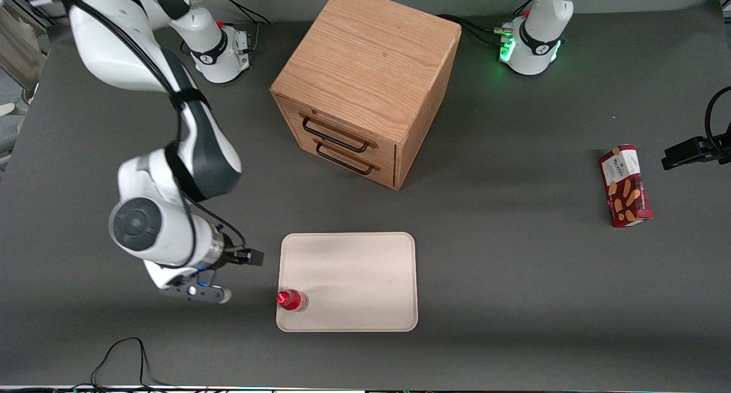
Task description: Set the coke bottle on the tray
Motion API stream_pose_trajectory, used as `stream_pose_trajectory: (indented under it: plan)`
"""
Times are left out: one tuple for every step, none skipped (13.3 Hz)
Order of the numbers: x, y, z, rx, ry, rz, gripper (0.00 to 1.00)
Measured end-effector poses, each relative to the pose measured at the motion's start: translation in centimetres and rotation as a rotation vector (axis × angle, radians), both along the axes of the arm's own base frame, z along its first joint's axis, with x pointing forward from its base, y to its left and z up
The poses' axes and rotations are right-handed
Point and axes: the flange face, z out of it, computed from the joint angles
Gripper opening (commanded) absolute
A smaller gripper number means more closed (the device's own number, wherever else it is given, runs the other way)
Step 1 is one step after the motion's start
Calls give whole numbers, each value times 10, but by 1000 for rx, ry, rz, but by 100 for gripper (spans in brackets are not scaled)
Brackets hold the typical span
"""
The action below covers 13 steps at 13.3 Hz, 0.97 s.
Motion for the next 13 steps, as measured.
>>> stream_pose_trajectory:
  plan:
    - [-14, -15, 14, 11, 15, 19, 100]
    - [-32, -33, 30, 15, 29, 38, 100]
    - [-51, -53, 45, 9, 37, 50, 100]
    - [-71, -74, 59, 0, 38, 60, 100]
    - [-91, -98, 72, -5, 39, 70, 100]
    - [-113, -122, 82, -6, 40, 72, 100]
    - [-133, -144, 90, -1, 40, 76, 100]
    - [-152, -165, 97, 9, 37, 89, 100]
    - [-168, -182, 105, 20, 31, 98, 100]
    - [-183, -194, 113, 30, 27, 98, 100]
    - [-195, -200, 122, 37, 24, 95, 100]
    - [-202, -201, 131, 41, 15, 95, 100]
    - [-205, -201, 138, 42, 2, 95, 100]
